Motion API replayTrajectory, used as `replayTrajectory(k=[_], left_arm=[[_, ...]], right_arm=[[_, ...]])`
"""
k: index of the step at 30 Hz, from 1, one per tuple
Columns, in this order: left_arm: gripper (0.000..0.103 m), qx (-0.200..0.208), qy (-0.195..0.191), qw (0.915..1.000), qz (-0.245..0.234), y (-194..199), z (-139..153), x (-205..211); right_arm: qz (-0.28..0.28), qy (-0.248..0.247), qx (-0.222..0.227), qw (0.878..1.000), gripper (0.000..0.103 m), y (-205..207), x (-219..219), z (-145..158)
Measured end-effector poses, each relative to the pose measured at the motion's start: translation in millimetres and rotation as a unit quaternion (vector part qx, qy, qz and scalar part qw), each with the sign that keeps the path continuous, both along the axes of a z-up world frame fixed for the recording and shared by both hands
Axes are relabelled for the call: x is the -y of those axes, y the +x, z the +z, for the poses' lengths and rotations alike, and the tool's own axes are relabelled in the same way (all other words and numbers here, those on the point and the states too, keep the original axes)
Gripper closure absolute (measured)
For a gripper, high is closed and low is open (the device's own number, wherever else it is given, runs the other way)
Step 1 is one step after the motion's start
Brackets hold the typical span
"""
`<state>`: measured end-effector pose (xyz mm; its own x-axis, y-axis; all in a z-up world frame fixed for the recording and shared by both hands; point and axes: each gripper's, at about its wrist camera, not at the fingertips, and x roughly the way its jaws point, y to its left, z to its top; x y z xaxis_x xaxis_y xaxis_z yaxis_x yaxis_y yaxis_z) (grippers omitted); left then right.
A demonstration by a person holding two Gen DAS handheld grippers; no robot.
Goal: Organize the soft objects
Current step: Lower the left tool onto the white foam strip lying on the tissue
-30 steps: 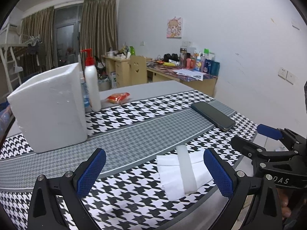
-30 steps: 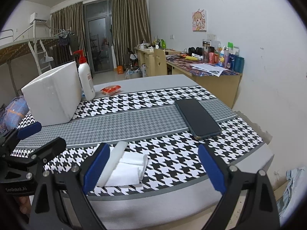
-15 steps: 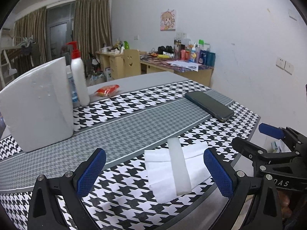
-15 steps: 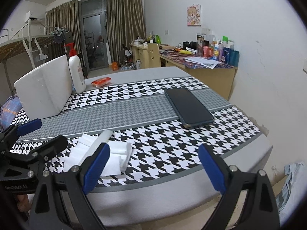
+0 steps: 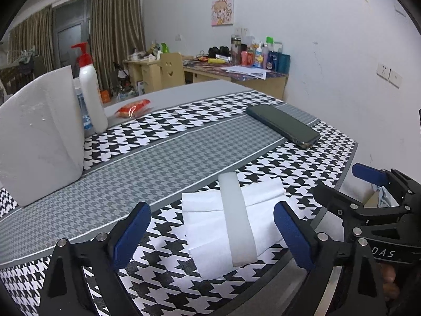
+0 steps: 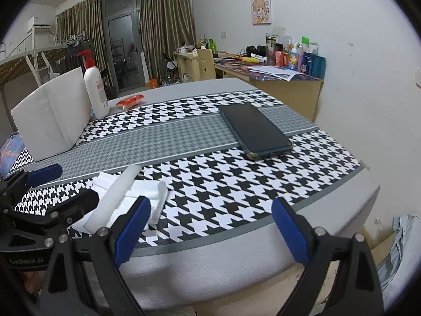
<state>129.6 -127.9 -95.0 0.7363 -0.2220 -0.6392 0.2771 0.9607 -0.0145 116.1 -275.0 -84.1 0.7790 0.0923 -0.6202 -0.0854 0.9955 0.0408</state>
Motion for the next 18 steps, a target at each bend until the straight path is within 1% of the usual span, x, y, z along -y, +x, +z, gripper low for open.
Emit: replayTrajectory(k=[1, 3, 5, 8, 10, 14, 16, 18], left_arm=[[0.012, -0.001, 0.003, 1.0000, 0.000, 0.3, -0.9, 0.9], [0.018, -0.009, 0.003, 1.0000, -0.003, 1.7, -3.0, 2.1], [0.020, -0.015, 0.002, 0.9999, -0.006, 3.1, -4.7, 3.4], [0.028, -0.023, 0.006, 0.9997, -0.012, 4.6, -8.3, 7.2], [0.028, -0.026, 0.007, 0.9995, -0.016, 4.5, -9.6, 10.1], [0.036, -0.027, 0.009, 0.9994, -0.022, 3.5, -10.4, 15.3], [0.037, -0.030, 0.011, 0.9992, -0.023, 4.2, -12.1, 17.5], [0.044, -0.037, 0.012, 0.9989, -0.026, 5.6, -14.3, 19.3]], right_arm=[[0.000, -0.001, -0.001, 1.000, 0.007, 0.6, 0.4, -0.9], [0.000, 0.001, -0.002, 1.000, 0.007, 1.9, 2.1, -2.1], [0.000, 0.001, -0.003, 1.000, 0.007, 2.0, 3.6, -2.9], [-0.005, -0.001, -0.004, 1.000, 0.007, 1.9, 7.0, -4.1], [-0.006, 0.003, -0.007, 1.000, 0.007, 2.1, 9.9, -5.3], [-0.005, 0.003, -0.009, 1.000, 0.007, 1.5, 11.1, -6.9], [-0.003, 0.004, -0.009, 1.000, 0.007, 1.4, 11.6, -6.7], [-0.003, 0.004, -0.011, 1.000, 0.007, 2.3, 12.2, -6.4]])
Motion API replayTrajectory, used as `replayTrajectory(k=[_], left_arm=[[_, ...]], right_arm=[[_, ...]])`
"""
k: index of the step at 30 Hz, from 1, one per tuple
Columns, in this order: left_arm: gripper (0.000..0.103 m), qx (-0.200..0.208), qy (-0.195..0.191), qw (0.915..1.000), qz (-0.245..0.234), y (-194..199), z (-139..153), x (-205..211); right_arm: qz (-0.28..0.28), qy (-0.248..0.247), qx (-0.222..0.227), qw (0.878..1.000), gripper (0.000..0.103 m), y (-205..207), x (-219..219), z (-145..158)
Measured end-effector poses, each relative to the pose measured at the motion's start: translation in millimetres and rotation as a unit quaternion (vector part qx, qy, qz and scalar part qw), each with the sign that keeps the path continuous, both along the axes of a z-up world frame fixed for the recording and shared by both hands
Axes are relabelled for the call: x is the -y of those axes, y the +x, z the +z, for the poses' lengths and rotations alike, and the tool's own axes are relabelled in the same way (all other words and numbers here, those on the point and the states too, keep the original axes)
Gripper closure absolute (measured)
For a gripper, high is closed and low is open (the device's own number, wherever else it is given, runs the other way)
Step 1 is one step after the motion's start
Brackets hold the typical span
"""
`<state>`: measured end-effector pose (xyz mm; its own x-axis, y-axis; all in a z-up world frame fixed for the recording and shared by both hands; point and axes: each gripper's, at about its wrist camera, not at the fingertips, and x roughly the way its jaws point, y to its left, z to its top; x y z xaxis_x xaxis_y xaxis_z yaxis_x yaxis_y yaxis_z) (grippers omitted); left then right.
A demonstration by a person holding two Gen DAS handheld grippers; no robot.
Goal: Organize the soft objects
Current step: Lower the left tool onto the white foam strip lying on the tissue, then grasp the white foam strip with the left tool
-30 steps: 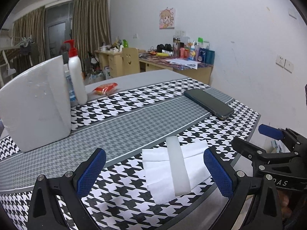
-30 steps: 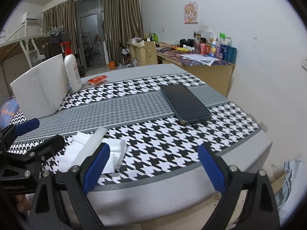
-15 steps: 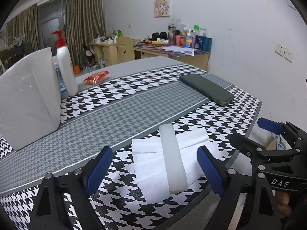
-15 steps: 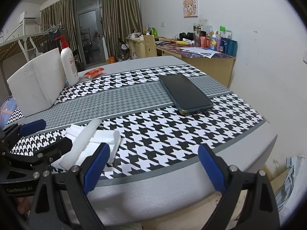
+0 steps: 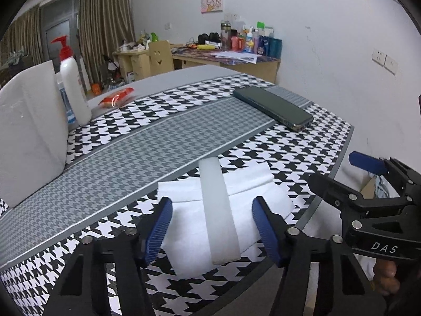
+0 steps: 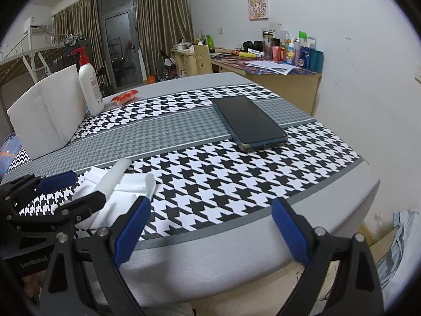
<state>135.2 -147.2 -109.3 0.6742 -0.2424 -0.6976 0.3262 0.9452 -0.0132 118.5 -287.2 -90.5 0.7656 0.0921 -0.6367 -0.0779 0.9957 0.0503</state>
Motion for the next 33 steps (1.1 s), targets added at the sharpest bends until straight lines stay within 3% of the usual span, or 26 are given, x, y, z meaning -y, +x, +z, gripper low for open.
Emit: replayTrajectory(k=[2, 9, 17, 22, 33], left_arm=[[0.047, -0.003, 0.001, 1.0000, -0.001, 1.2, -1.5, 0.9], [0.073, -0.019, 0.008, 0.9998, -0.006, 3.6, -8.2, 4.5], [0.073, -0.023, 0.012, 0.9996, -0.008, 4.7, -10.8, 5.7], [0.084, -0.027, -0.006, 0.9996, -0.004, 5.4, -9.5, 0.2], [0.085, 0.008, -0.032, 0.9994, -0.010, -4.8, 11.5, -10.5]], right_arm=[[0.001, -0.001, 0.000, 1.000, 0.007, 0.3, 0.1, 0.0], [0.004, 0.009, -0.004, 1.000, 0.007, 0.4, 1.7, -1.5], [0.012, 0.005, 0.000, 1.000, 0.007, -1.8, -2.9, 0.1], [0.011, 0.007, 0.001, 1.000, 0.007, -1.1, -3.2, 1.0], [0.027, 0.019, 0.006, 0.999, 0.007, -1.7, -7.6, 6.0]])
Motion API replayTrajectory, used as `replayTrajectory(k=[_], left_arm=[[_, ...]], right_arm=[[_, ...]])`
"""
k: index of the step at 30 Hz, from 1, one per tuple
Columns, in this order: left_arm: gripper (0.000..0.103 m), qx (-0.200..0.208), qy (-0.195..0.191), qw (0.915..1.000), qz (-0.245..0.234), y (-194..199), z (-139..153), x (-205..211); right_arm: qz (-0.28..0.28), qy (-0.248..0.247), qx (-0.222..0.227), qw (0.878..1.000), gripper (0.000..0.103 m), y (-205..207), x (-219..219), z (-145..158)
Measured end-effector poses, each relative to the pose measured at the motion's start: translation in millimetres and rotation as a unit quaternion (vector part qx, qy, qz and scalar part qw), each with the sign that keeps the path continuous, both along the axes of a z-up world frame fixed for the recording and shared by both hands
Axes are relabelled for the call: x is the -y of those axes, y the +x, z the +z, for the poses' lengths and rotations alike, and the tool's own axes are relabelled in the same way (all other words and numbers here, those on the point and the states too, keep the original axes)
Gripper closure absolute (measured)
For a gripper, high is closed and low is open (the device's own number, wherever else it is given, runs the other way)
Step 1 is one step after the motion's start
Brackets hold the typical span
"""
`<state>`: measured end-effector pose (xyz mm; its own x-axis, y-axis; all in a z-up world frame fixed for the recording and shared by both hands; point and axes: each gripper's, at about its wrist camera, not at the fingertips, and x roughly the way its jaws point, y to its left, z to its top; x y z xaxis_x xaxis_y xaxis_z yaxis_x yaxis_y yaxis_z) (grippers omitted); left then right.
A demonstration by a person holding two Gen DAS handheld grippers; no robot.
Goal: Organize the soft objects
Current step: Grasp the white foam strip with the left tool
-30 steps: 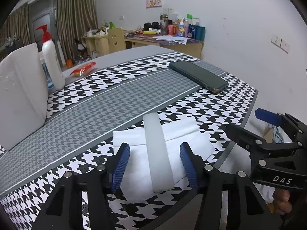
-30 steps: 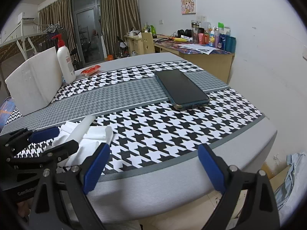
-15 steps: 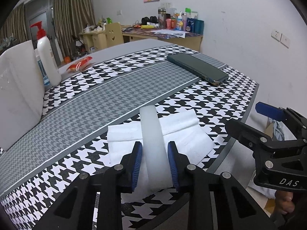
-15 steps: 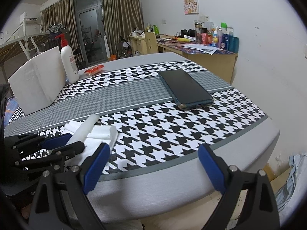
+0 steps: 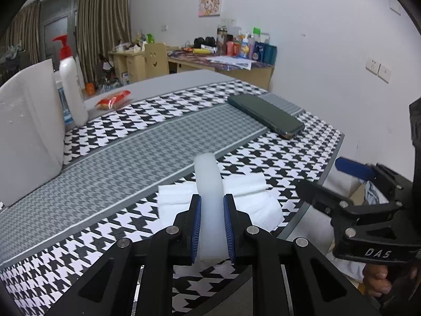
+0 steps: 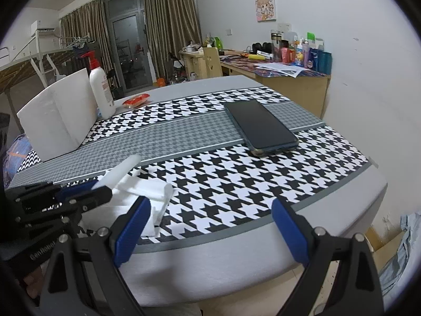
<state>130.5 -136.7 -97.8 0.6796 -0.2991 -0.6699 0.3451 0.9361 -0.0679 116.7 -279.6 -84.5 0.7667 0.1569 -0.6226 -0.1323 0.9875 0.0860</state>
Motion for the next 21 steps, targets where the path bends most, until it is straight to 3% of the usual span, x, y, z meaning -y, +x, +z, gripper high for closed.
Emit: replayTrajectory(k=[21], left_arm=[[0.085, 0.006, -0.006, 0.9982, 0.059, -4.6, 9.7, -45.4]], right_arm=[[0.109, -0.015, -0.015, 0.994, 0.007, 10.1, -61.4, -8.7]])
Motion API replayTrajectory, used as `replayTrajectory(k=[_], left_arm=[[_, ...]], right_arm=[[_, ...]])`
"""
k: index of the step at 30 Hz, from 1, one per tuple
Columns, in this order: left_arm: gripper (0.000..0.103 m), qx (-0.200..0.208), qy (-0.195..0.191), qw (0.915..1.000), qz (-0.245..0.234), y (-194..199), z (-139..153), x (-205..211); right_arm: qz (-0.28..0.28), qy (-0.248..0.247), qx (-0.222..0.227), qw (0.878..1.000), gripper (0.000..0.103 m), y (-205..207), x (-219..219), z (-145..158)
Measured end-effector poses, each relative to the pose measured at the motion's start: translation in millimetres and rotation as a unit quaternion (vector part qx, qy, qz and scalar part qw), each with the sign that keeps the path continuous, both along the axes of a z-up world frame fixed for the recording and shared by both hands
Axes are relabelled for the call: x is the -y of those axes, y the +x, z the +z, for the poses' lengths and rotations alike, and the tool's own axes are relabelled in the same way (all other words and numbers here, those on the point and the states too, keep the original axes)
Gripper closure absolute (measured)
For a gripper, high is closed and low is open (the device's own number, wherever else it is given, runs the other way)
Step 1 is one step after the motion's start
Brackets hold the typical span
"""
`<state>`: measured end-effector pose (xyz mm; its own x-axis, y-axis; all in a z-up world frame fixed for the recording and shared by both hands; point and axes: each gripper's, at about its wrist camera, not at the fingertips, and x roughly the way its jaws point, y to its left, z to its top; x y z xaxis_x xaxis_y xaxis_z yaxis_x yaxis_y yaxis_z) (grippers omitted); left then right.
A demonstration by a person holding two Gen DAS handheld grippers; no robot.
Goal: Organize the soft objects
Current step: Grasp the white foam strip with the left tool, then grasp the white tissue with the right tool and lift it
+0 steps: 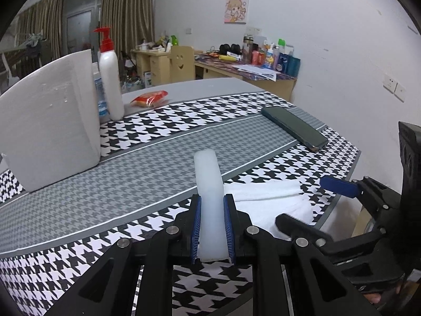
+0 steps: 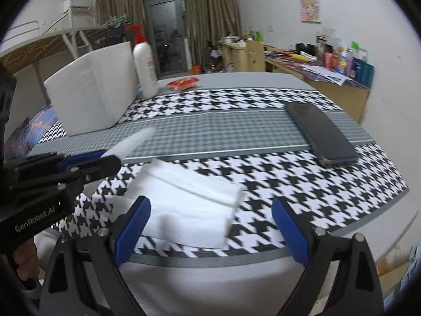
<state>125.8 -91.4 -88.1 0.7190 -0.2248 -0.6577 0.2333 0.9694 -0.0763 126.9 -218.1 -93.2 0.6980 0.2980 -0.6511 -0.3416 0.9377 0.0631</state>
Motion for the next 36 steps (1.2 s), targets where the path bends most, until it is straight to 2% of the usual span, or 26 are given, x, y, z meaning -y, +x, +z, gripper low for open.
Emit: replayTrajectory(k=[9, 13, 17, 26, 28, 30, 31, 33, 36], left_arm=[[0.085, 0.000, -0.001, 1.0000, 0.009, -0.9, 1.7, -7.7], [0.085, -0.001, -0.002, 0.9999, 0.010, 0.2, 0.5, -10.6], [0.085, -0.005, -0.006, 0.9999, 0.011, 1.3, -1.0, -12.8], [0.085, -0.009, -0.010, 0.9998, 0.012, 2.2, -3.1, -15.3], [0.085, -0.010, -0.010, 0.9998, 0.012, 2.1, -3.2, -15.5], [0.085, -0.009, -0.010, 0.9998, 0.013, 1.3, -2.8, -16.5], [0.085, -0.008, -0.010, 0.9998, 0.013, 0.7, -2.5, -16.9], [0.085, -0.006, -0.010, 0.9998, 0.014, -0.5, -1.0, -18.4], [0.085, -0.004, -0.011, 0.9998, 0.018, -1.9, 0.4, -21.4]], right_arm=[[0.035, -0.032, 0.009, 0.999, 0.007, 4.2, -19.1, 2.2], [0.045, -0.055, -0.001, 0.998, 0.008, 9.4, -27.0, -5.1], [0.041, -0.057, -0.021, 0.997, 0.008, 15.7, -27.1, -13.0], [0.054, -0.053, -0.034, 0.997, 0.017, 18.4, -29.1, -15.5], [0.058, -0.053, -0.031, 0.996, 0.024, 16.4, -29.8, -14.4], [0.063, -0.052, -0.027, 0.996, 0.040, 14.8, -30.6, -13.2], [0.064, -0.052, -0.025, 0.996, 0.044, 13.8, -31.1, -12.6], [0.060, -0.053, -0.023, 0.997, 0.065, 14.1, -31.2, -11.4], [0.055, -0.051, -0.025, 0.997, 0.082, 14.6, -29.6, -10.4]])
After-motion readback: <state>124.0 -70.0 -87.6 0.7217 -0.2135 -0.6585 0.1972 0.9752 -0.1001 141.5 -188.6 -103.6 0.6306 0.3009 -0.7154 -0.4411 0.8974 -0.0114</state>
